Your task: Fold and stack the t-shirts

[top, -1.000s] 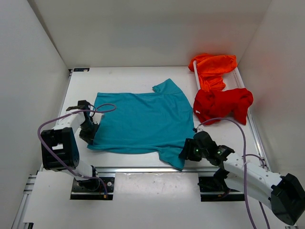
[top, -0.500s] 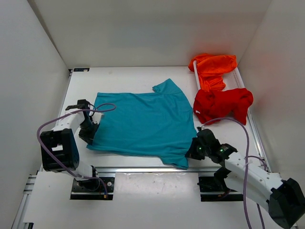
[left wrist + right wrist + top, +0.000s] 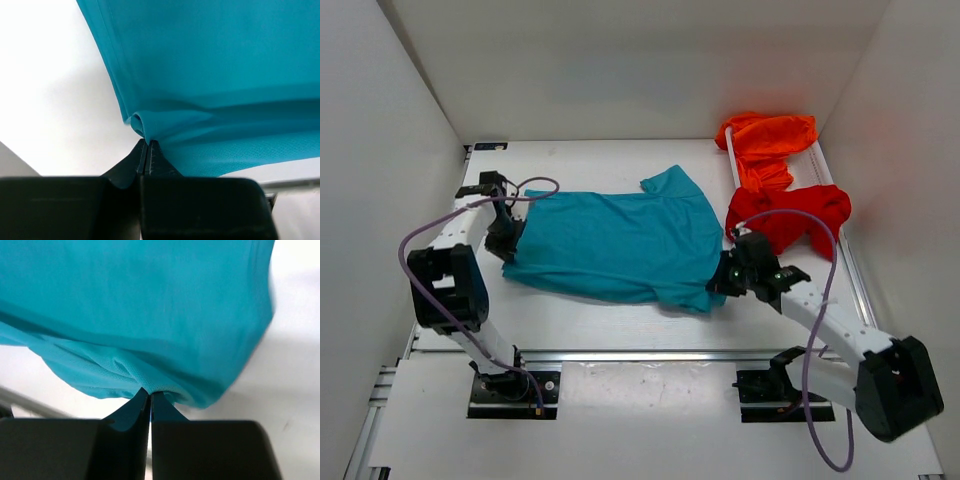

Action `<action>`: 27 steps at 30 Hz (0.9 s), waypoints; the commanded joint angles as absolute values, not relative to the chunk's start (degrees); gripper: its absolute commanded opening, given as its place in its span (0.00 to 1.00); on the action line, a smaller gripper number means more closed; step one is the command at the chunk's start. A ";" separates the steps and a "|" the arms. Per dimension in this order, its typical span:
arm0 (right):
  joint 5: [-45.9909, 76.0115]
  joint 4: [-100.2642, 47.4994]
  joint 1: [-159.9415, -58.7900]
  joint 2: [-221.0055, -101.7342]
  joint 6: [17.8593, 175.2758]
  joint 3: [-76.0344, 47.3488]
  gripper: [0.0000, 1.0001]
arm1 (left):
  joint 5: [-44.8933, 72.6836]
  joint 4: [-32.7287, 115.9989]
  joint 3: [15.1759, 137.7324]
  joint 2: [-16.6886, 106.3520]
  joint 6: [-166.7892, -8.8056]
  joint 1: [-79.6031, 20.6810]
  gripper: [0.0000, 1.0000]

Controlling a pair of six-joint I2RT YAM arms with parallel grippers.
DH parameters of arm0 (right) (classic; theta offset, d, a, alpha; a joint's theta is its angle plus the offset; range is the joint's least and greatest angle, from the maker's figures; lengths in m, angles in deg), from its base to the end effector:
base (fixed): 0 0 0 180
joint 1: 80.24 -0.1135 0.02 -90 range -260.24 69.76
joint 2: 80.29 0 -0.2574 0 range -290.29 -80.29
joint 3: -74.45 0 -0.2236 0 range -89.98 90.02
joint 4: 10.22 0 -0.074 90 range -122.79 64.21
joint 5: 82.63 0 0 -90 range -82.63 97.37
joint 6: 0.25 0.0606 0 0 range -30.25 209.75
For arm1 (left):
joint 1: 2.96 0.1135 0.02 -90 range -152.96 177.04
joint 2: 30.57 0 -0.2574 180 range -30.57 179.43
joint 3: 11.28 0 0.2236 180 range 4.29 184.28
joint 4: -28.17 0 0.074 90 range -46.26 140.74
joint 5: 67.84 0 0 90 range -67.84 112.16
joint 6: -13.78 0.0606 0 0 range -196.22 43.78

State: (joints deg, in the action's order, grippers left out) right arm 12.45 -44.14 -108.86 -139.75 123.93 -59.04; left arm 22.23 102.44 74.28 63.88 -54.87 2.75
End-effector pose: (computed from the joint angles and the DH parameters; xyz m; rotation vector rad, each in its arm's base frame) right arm 0.1721 0.1000 0.1870 0.0767 2.4754 0.6036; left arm 0.2755 0.0276 0.2019 0.4115 2.9974 0.0441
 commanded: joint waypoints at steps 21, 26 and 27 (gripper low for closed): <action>13.70 -33.17 -97.99 -170.11 106.19 -34.96 0.00 | 20.93 102.19 95.07 82.45 -62.94 2.40 0.00; 13.35 -34.05 -98.00 -174.94 106.18 -31.10 0.00 | 21.28 102.54 96.66 84.82 -63.65 2.75 0.01; 13.00 -33.87 -97.82 -175.12 106.45 -30.83 0.00 | 21.89 102.62 97.09 84.83 -63.91 2.66 0.01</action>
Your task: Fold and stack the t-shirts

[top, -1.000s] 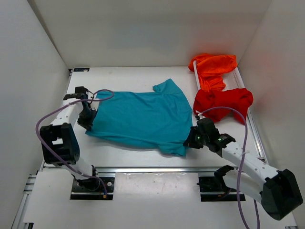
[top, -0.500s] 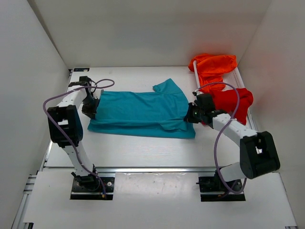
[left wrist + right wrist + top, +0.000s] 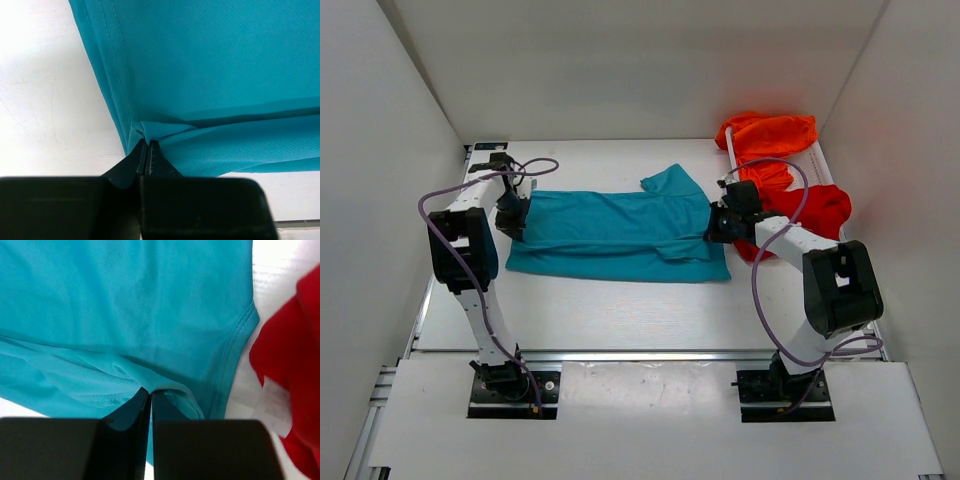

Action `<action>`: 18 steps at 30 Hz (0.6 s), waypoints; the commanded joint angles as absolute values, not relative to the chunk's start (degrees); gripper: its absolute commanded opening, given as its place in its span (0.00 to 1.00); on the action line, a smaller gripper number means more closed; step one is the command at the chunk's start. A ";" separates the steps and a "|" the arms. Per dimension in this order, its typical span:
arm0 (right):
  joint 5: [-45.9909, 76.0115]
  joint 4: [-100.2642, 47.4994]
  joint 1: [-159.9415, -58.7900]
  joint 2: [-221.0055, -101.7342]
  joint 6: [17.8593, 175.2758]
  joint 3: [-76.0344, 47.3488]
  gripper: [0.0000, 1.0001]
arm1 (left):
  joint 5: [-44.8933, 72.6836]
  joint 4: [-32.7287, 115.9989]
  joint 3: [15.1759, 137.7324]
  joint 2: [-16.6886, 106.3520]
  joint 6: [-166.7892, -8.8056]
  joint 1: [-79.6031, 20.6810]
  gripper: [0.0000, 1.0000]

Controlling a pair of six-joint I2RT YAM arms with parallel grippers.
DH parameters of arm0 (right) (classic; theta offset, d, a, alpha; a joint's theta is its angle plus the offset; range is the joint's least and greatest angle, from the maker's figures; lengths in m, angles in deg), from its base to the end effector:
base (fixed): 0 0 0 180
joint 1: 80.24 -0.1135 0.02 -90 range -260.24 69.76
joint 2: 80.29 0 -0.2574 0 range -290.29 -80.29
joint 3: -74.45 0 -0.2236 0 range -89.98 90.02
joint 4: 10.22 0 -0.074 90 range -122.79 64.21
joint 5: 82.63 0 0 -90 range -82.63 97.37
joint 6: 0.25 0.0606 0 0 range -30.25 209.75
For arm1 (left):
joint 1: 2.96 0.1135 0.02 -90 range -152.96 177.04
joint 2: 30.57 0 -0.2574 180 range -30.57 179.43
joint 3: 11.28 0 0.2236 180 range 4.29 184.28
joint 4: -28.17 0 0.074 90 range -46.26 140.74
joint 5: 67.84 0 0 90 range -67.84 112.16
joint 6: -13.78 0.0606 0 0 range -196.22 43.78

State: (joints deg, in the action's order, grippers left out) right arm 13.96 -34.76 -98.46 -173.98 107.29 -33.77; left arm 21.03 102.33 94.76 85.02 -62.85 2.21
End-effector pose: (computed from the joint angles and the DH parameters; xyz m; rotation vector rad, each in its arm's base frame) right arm 0.3174 0.1118 0.1897 -0.0699 2.4173 0.4290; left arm 0.3650 0.0318 0.1748 0.2183 3.0222 -0.0027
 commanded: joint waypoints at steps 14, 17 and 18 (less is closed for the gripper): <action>9.66 -33.35 -98.87 -171.01 106.10 -29.05 0.30 | 27.35 101.31 106.34 83.96 -62.26 3.63 0.52; 8.95 -33.87 -100.97 -166.52 107.50 -33.36 0.29 | 25.14 98.60 100.01 78.78 -57.68 2.49 0.53; 8.78 -33.79 -101.50 -165.73 107.42 -34.07 0.30 | 24.71 98.15 97.04 77.98 -56.11 2.23 0.53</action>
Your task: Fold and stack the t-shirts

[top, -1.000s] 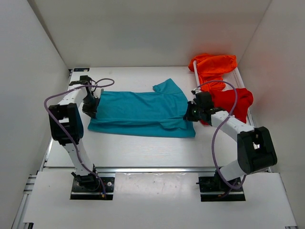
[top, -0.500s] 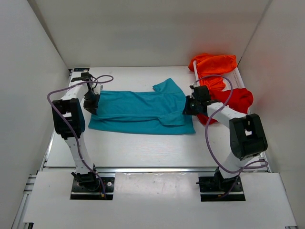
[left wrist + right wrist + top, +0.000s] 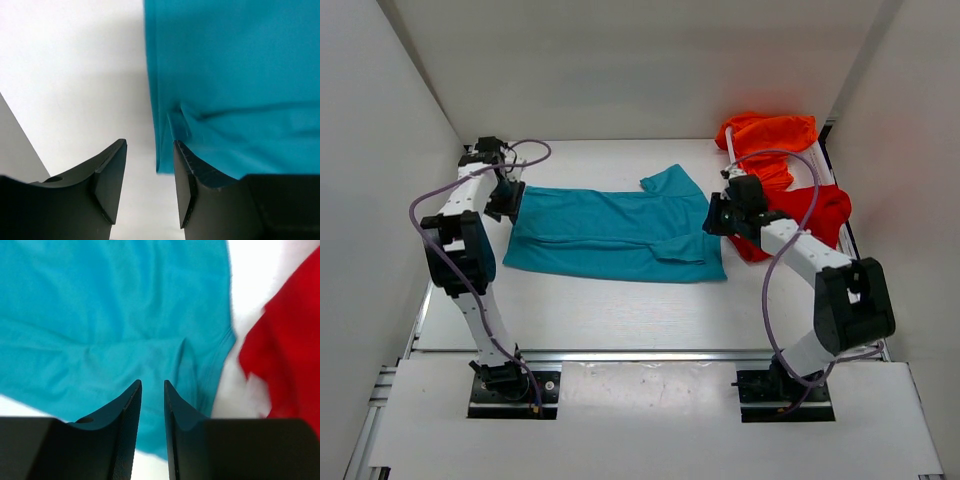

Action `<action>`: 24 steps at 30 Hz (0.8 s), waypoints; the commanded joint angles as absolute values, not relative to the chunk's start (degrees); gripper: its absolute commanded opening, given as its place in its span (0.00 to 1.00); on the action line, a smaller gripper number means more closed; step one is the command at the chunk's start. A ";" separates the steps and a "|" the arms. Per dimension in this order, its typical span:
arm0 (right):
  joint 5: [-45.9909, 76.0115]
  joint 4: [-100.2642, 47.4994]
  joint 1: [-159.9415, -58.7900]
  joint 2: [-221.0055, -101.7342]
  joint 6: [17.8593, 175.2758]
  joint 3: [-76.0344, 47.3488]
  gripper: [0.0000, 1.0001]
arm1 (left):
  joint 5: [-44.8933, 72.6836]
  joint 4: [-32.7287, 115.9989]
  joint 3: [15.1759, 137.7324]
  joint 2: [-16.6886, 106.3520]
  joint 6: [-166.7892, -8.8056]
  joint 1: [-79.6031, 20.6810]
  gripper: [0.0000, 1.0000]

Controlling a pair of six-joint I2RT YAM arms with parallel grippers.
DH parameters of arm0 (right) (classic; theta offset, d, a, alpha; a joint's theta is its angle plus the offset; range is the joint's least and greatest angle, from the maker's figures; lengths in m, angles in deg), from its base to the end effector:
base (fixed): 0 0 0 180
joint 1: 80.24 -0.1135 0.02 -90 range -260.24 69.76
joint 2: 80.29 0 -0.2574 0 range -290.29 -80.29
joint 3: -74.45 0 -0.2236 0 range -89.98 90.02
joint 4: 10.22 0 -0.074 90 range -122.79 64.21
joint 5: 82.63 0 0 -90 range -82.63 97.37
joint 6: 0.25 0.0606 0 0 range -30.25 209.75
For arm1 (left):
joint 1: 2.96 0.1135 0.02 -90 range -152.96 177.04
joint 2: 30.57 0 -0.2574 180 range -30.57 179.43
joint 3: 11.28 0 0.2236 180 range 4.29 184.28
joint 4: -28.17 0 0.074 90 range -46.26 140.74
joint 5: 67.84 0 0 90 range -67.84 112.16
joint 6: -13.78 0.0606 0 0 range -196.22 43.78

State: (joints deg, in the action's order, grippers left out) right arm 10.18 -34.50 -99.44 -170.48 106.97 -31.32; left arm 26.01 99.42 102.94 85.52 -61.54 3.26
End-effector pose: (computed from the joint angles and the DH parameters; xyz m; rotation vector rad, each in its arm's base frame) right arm 0.3187 0.1141 0.2225 -0.0660 2.3014 0.3873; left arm 0.3930 0.0469 0.2087 0.1967 2.8523 0.1714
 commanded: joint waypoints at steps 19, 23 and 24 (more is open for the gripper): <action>4.65 -40.71 -105.20 -158.70 117.69 -44.19 0.42 | 19.60 95.85 96.13 84.12 -47.75 -0.32 0.47; 2.36 -42.93 -104.76 -156.94 119.89 -46.02 0.46 | 19.34 93.31 93.85 83.86 -48.18 -0.06 0.42; 2.27 -43.53 -104.50 -156.84 120.60 -46.64 0.46 | 19.43 92.27 93.85 84.12 -48.35 -0.24 0.33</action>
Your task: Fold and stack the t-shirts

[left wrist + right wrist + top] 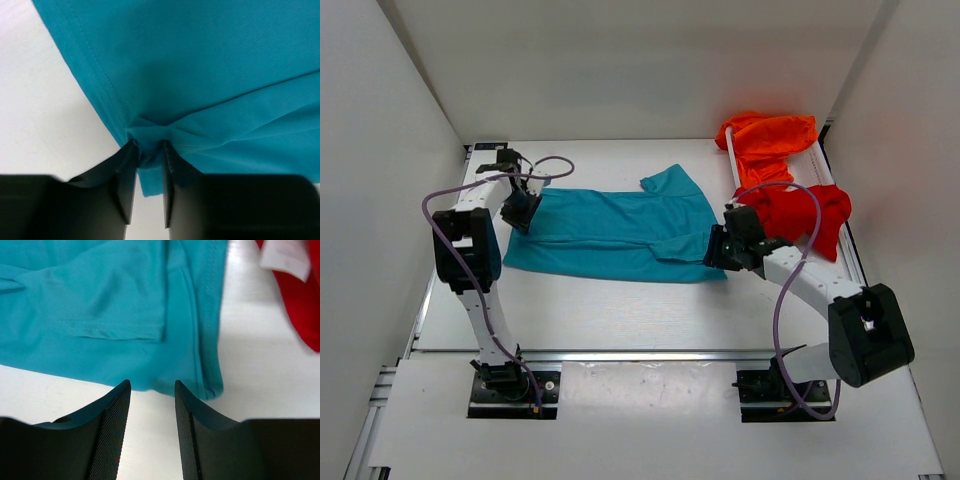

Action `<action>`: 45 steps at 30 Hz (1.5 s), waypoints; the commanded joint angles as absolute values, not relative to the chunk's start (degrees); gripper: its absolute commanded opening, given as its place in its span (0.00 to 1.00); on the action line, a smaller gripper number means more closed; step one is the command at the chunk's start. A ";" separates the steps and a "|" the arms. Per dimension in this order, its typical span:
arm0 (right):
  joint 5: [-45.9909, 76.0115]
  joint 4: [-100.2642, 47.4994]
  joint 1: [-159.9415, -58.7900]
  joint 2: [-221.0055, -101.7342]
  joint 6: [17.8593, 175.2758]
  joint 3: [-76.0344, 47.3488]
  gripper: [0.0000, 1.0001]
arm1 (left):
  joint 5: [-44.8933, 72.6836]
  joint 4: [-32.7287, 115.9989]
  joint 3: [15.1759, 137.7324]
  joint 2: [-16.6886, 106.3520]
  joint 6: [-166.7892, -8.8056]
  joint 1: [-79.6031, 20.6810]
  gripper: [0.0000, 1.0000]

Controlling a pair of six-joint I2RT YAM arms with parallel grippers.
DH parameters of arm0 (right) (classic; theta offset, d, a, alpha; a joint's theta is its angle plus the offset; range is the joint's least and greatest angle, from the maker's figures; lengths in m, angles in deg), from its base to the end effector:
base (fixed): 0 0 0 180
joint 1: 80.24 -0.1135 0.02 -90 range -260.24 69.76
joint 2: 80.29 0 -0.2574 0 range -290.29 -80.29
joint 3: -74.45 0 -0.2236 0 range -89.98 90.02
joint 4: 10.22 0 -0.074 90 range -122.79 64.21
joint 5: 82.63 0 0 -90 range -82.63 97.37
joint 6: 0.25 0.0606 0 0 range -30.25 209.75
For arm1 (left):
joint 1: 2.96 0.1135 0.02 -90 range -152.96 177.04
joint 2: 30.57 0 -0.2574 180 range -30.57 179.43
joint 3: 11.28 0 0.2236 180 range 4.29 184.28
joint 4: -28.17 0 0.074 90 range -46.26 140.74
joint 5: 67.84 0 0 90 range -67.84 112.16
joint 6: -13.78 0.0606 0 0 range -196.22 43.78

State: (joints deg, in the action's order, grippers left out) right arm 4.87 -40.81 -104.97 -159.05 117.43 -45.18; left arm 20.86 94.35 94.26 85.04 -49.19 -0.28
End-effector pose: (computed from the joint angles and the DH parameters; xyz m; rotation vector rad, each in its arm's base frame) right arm 0.2466 0.1107 0.1939 0.0833 2.4558 0.3578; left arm 0.3830 0.0166 0.1758 0.6162 2.8371 0.0579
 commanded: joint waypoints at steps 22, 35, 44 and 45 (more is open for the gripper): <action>2.25 -40.03 -105.39 -165.44 114.36 -38.92 0.51 | 22.50 88.39 86.99 79.20 -53.72 0.11 0.00; 2.97 -40.02 -104.94 -169.31 116.02 -34.70 0.44 | 22.16 88.74 86.11 78.41 -53.72 0.38 0.00; 9.21 -37.65 -103.36 -177.40 117.78 -33.64 0.43 | 22.16 88.65 85.23 78.14 -53.90 0.29 0.00; 9.56 -37.57 -103.70 -177.58 118.23 -33.38 0.43 | 22.42 88.56 85.32 78.06 -53.81 0.12 0.00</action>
